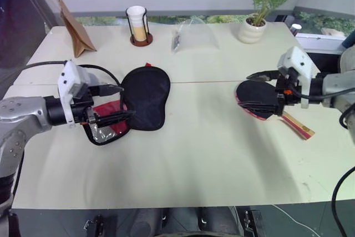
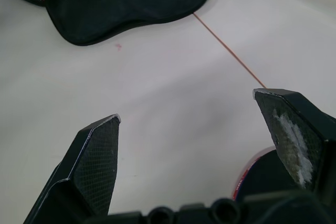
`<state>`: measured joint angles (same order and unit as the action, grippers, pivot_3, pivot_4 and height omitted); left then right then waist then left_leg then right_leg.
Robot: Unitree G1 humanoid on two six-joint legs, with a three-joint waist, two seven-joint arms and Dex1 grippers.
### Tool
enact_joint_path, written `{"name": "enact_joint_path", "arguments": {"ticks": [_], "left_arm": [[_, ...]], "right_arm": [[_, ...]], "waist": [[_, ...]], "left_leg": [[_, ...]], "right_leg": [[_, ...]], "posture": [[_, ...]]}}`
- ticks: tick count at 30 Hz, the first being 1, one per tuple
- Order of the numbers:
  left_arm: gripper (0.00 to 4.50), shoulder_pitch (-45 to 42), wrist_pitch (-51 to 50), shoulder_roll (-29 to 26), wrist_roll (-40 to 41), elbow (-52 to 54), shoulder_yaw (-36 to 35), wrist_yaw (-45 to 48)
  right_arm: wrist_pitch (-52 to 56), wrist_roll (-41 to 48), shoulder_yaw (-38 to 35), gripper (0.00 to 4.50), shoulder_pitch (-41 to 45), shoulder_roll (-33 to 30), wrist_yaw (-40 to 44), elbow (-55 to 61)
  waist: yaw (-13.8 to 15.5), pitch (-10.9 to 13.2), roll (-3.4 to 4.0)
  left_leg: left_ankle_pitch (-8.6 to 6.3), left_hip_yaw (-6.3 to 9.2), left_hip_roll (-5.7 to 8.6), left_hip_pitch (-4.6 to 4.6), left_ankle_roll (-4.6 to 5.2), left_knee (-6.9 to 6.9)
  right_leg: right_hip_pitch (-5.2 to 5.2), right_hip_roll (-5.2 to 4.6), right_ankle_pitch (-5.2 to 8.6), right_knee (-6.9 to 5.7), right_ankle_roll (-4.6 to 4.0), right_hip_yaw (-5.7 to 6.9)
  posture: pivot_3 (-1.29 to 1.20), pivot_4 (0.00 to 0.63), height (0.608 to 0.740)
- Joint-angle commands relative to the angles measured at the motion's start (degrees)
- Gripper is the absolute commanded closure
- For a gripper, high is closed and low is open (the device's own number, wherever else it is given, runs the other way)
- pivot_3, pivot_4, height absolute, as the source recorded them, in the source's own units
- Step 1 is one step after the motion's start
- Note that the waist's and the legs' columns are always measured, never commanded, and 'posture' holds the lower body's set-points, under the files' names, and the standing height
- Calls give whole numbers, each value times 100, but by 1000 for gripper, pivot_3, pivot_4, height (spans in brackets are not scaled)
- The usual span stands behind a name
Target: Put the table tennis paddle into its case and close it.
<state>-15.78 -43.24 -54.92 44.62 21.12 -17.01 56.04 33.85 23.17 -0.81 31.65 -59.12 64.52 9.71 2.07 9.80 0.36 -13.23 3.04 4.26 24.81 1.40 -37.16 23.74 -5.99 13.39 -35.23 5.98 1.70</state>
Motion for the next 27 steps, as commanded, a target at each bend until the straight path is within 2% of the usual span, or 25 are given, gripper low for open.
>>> {"name": "enact_joint_path", "arguments": {"ticks": [1, 22, 27], "left_arm": [[0, 30, -9, -75, 113, 179, -202, -5], [0, -36, -28, -55, 195, 193, -132, -4], [0, -47, 1, -53, 158, 128, -130, 15]], "right_arm": [[-150, -41, -3, 58, 190, 60, 66, -10], [-13, -129, 382, 58, 441, 313, 238, -100], [298, -178, 676, 58, 710, 724, 55, -139]], "waist": [[0, 0, 0], [0, 0, 0], [-10, 0, 0]], "left_leg": [[0, 0, 0, 0, 0, 0], [0, -2, 0, 0, -1, 0], [1, -2, 0, 0, -1, 0]], "right_leg": [[0, 0, 0, 0, 0, 0], [1, 1, -1, 0, -1, -1], [2, 2, -1, -1, -1, -1]], "posture": [[0, 150, 734], [0, 150, 734], [0, 150, 734]]}}
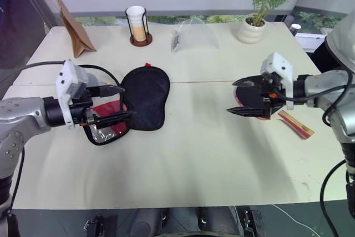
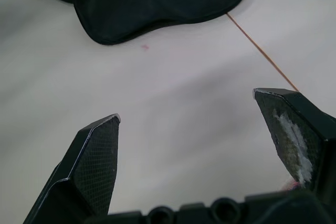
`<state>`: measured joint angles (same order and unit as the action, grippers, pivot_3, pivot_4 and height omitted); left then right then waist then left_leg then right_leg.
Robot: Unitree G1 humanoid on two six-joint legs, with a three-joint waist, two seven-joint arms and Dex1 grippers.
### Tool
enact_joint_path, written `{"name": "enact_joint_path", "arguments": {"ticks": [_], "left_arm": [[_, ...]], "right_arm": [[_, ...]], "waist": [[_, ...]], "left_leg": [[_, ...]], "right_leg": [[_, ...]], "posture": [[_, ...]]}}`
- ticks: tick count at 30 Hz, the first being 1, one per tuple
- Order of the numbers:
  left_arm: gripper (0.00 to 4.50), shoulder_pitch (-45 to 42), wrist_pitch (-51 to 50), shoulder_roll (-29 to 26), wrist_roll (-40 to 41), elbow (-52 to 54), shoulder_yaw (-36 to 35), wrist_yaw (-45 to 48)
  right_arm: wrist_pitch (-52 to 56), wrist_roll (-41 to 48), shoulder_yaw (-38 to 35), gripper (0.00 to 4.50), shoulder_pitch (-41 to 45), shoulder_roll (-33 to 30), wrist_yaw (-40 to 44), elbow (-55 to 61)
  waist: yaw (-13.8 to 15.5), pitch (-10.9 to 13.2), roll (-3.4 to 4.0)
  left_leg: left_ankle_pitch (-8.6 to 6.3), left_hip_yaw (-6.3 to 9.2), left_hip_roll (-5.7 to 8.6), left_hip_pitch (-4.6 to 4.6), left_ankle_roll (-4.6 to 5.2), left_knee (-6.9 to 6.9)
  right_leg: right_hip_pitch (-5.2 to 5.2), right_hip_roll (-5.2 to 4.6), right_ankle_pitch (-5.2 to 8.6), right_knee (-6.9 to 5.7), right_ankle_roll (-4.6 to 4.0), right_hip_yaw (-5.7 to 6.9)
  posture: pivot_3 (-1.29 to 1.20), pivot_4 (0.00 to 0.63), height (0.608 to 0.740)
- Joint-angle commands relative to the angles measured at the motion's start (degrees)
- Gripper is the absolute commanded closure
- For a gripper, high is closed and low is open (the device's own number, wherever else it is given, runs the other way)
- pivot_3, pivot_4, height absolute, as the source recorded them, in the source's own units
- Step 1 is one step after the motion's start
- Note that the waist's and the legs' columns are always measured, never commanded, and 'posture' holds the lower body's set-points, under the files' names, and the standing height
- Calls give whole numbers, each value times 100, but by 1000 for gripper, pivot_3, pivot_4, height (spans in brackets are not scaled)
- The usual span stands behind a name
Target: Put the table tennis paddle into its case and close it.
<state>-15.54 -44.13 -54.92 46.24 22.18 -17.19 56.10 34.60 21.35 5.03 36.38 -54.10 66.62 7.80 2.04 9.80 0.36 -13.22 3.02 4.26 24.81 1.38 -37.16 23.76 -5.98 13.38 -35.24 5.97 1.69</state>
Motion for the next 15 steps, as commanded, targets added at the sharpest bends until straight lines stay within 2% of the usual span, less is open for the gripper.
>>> {"name": "enact_joint_path", "arguments": {"ticks": [1, 4, 8, 15], "left_arm": [[0, -77, 102, -53, -21, -6, -107, 14], [0, -92, 128, -63, -67, -78, -114, 23], [0, -173, 195, -116, -166, -235, -102, 69], [0, -172, 163, -133, -183, -171, -129, 57]], "right_arm": [[344, 1, 177, 58, 308, 379, -252, 67], [937, 133, 331, 58, 533, 868, -519, 97], [1674, -83, 967, 58, 926, 1951, -1188, -183], [1943, -569, 1688, 58, 1134, 3380, -2071, -1075]], "waist": [[-17, 0, 0], [-41, 0, 0], [-135, -1, -2], [-171, -1, -3]], "left_leg": [[0, 0, -1, 0, 0, 0], [3, 1, -3, 0, -6, 3], [11, 1, -3, 0, -18, 7], [21, 2, -1, 0, -33, 12]], "right_leg": [[1, 2, 0, 0, 0, 0], [3, 4, -3, -3, -4, 0], [23, 5, -8, -14, -11, -2], [58, 10, -16, -59, -1, -6]], "posture": [[0, 150, 734], [0, 150, 734], [0, 150, 734], [0, 150, 734]]}}
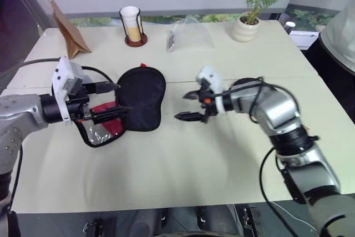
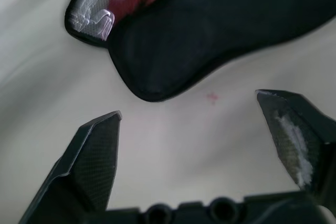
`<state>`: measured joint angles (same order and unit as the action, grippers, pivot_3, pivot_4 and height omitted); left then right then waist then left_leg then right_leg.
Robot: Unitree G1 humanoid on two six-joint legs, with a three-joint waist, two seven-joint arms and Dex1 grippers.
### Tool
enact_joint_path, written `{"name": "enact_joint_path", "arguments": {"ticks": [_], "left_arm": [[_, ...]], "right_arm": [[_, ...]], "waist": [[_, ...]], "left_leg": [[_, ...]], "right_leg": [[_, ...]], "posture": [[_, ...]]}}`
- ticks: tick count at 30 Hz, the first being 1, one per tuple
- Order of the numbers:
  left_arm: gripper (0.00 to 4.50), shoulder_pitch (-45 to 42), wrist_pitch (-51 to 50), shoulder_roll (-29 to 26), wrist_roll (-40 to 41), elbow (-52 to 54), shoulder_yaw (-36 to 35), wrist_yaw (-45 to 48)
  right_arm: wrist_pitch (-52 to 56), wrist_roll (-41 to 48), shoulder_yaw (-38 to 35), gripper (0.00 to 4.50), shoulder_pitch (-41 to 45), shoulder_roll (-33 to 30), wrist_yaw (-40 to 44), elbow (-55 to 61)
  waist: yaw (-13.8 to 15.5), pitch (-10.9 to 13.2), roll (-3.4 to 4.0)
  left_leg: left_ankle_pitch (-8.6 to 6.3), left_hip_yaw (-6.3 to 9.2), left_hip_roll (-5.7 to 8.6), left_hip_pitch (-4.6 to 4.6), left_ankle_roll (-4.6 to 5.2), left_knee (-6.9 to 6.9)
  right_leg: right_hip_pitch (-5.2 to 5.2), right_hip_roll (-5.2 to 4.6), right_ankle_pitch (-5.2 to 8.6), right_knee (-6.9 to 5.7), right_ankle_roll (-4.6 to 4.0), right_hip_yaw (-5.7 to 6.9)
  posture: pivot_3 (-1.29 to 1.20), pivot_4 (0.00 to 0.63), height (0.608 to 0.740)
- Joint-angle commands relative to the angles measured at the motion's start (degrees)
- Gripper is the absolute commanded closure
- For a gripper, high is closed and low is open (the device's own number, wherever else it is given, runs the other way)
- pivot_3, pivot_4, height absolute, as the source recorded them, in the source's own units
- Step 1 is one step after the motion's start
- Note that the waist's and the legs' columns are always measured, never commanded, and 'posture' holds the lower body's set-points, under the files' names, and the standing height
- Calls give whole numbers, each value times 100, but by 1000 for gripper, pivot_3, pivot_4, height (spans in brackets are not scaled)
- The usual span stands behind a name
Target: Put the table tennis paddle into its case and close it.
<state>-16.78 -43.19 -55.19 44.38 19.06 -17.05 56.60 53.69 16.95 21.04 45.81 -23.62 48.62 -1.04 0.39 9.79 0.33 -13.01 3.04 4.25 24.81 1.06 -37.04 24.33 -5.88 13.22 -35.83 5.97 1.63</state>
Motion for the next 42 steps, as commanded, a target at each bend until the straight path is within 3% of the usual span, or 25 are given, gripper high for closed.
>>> {"name": "enact_joint_path", "arguments": {"ticks": [1, 9, 21, 25, 31, 38, 42], "left_arm": [[0, -13, 63, -111, 6, 172, -169, 5], [0, 206, -20, -131, 81, 389, -336, -84], [0, 363, -83, -137, 146, 558, -440, -227], [0, 446, -111, -140, 155, 623, -504, -281], [0, 529, -98, -121, 171, 677, -528, -349], [0, 455, -41, -60, 146, 660, -420, -400], [0, 359, 43, -27, 89, 579, -290, -373]], "right_arm": [[-12, -207, 160, 58, 208, 539, -382, -382], [-372, -506, 51, 58, 448, 1640, -957, -1746], [-1399, -1284, 385, 58, 708, 2606, -1248, -3303], [-1707, -1663, 599, 1321, 613, 2674, -1256, -3502], [-1748, -1896, 564, 4273, 484, 2482, -1129, -3263], [-1051, -1778, 269, 4397, 250, 1871, -902, -2107], [-512, -1572, 97, 4397, -116, 860, -383, -818]], "waist": [[-15, 0, 0], [-138, 0, 0], [-201, -4, -4], [-292, -8, -10], [-295, -12, -17], [-212, -12, -18], [-75, -11, -19]], "left_leg": [[2, 0, 0, 0, -3, 1], [16, 10, -3, -3, -26, 2], [23, 9, -14, -46, -40, 26], [28, 9, -13, -56, -49, 45], [45, 7, -19, -93, -73, 108], [46, 12, -13, -95, -75, 102], [46, 12, -10, -93, -73, 97]], "right_leg": [[5, 2, 0, -6, 0, -1], [13, 23, -1, -31, -4, -2], [1, 36, 2, -42, -16, -3], [-1, 36, 4, -43, -19, -4], [-2, 37, 21, -44, -50, -18], [-11, 34, 22, -47, -51, -14], [-14, 31, 22, -42, -51, -4]], "posture": [[0, 150, 734], [0, 150, 734], [0, 150, 734], [0, 150, 734], [0, 150, 734], [0, 150, 734], [0, 150, 734]]}}
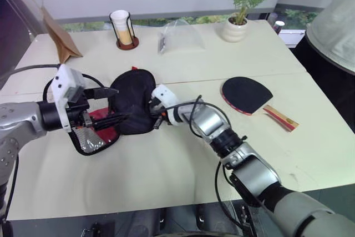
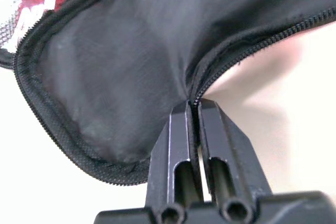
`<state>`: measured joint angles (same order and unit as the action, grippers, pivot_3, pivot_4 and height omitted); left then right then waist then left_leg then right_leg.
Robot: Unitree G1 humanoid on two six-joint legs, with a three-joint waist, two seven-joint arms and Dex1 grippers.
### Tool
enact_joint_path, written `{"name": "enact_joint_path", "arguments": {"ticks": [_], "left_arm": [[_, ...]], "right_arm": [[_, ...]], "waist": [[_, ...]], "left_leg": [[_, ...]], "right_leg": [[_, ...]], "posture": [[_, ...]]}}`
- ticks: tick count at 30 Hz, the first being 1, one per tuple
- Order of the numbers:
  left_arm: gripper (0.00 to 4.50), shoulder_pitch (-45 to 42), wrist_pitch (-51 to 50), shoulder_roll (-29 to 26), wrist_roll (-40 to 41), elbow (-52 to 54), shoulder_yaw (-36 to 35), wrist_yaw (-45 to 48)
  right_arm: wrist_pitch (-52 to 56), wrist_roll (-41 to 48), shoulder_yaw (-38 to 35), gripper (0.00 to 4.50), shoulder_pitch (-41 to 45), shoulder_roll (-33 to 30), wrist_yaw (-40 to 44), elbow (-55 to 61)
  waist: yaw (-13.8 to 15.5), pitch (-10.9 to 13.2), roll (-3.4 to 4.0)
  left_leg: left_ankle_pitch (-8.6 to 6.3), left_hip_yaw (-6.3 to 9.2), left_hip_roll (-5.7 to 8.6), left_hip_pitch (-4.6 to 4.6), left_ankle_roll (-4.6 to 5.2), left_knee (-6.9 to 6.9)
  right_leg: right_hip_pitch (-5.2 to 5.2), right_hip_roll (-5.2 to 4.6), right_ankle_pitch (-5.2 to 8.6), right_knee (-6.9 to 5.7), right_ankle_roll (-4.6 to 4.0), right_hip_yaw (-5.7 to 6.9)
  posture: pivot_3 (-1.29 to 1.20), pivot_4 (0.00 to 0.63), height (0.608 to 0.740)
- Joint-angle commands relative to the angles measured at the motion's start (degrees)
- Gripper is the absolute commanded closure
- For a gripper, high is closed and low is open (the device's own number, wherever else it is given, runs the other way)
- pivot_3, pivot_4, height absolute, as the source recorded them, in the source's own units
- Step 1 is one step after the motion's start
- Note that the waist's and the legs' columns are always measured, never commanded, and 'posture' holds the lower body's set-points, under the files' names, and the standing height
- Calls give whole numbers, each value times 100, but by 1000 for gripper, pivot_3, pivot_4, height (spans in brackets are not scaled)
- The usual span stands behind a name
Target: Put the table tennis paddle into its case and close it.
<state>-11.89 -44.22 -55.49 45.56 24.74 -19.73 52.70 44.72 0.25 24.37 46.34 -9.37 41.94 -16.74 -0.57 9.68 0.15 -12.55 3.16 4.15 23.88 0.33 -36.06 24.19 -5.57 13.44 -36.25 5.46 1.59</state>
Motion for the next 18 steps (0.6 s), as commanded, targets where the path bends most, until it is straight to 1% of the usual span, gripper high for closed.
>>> {"name": "enact_joint_path", "arguments": {"ticks": [1, 6, 10, 14, 18], "left_arm": [[0, -146, 157, 9, -37, 3, 0, 20], [0, -323, 272, 126, -134, -70, 290, 16], [0, -432, 330, 196, -208, -125, 458, 31], [0, -506, 378, 225, -260, -193, 554, 68], [0, -544, 398, 265, -303, -207, 622, 92]], "right_arm": [[465, 146, -268, 4397, -222, -716, 345, 929], [660, 597, -710, 4397, -654, -1806, 962, 1714], [495, 729, -834, 4397, -870, -2564, 1348, 1713], [209, 766, -867, 4397, -978, -3139, 1727, 1619], [-17, 743, -866, 4397, -977, -3350, 1834, 1388]], "waist": [[31, 0, -1], [-8, 3, -6], [-26, 8, -13], [-15, 10, -14], [-10, 18, -27]], "left_leg": [[0, 2, 1, 3, 0, -2], [1, 1, -5, 10, 3, -1], [1, -1, -8, 14, 4, 1], [1, -2, -13, 18, 5, 0], [1, -2, -13, 19, 5, -4]], "right_leg": [[-1, -2, 0, 1, 0, 3], [-23, 0, 4, 7, -6, 6], [-21, -1, 2, 7, 0, 6], [-19, -3, 4, 9, -4, 6], [-22, -4, 10, 14, -13, 7]], "posture": [[0, 150, 734], [0, 150, 734], [0, 150, 734], [0, 150, 734], [0, 150, 734]]}}
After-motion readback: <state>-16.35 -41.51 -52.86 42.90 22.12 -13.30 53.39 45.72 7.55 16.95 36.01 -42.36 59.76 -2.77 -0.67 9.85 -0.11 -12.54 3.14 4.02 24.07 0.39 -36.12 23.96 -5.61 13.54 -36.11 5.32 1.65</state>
